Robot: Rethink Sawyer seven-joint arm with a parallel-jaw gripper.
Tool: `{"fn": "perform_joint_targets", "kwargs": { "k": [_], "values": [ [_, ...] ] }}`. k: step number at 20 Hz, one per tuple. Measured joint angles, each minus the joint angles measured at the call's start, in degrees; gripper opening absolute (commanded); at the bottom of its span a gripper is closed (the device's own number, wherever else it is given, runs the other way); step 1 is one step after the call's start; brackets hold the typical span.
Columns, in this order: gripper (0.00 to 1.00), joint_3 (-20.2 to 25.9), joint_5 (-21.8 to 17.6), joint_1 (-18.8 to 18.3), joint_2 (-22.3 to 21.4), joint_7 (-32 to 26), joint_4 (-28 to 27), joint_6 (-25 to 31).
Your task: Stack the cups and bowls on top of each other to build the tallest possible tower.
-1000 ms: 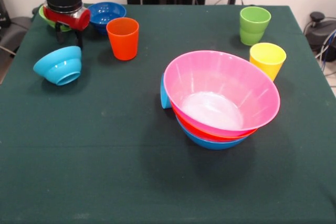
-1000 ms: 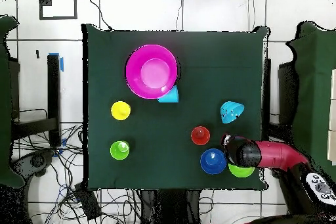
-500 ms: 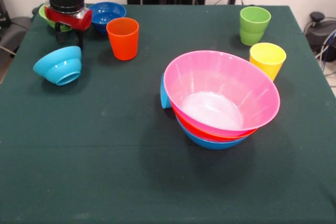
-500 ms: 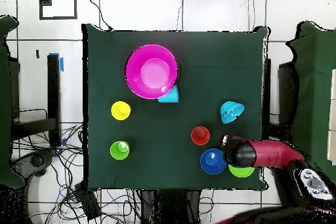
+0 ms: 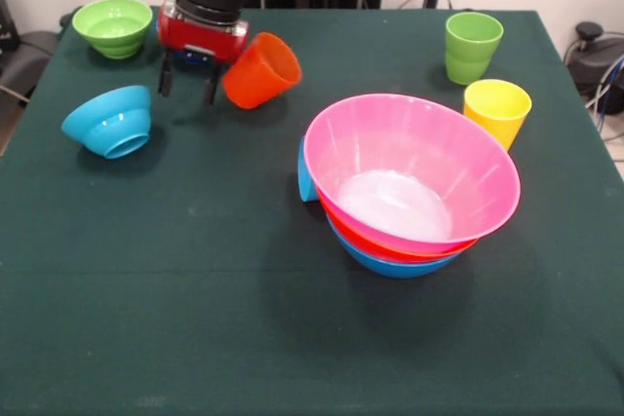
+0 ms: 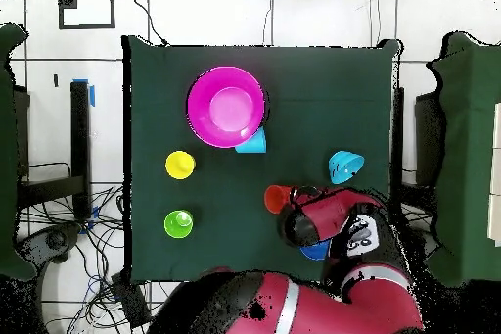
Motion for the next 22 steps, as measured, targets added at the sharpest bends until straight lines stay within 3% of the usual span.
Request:
{"fn": "perform_joint_targets", "kwargs": {
  "k": [4, 6, 7, 9, 10, 14, 18, 22],
  "values": [
    [1.0, 0.8, 0.6, -1.8, -1.6, 0.0, 0.4, 0.0],
    [1.0, 4.9, 1.1, -7.7, -2.1, 0.0, 1.1, 0.0],
    [1.0, 8.7, 1.5, -13.5, -1.7, 0.0, 1.4, 0.1],
    [1.0, 12.9, 2.2, -20.4, -0.6, 0.0, 1.6, 0.2],
    [1.0, 16.2, 2.7, -26.7, 0.9, 0.0, 1.6, 0.7],
    [1.0, 22.5, 4.0, -35.8, 1.1, 0.0, 3.2, 0.2],
    [1.0, 24.9, 4.0, -38.3, 1.2, 0.0, 4.1, 0.2],
    [1.0, 25.7, 4.0, -38.4, 1.3, 0.0, 4.2, 0.4]
  ]
}}
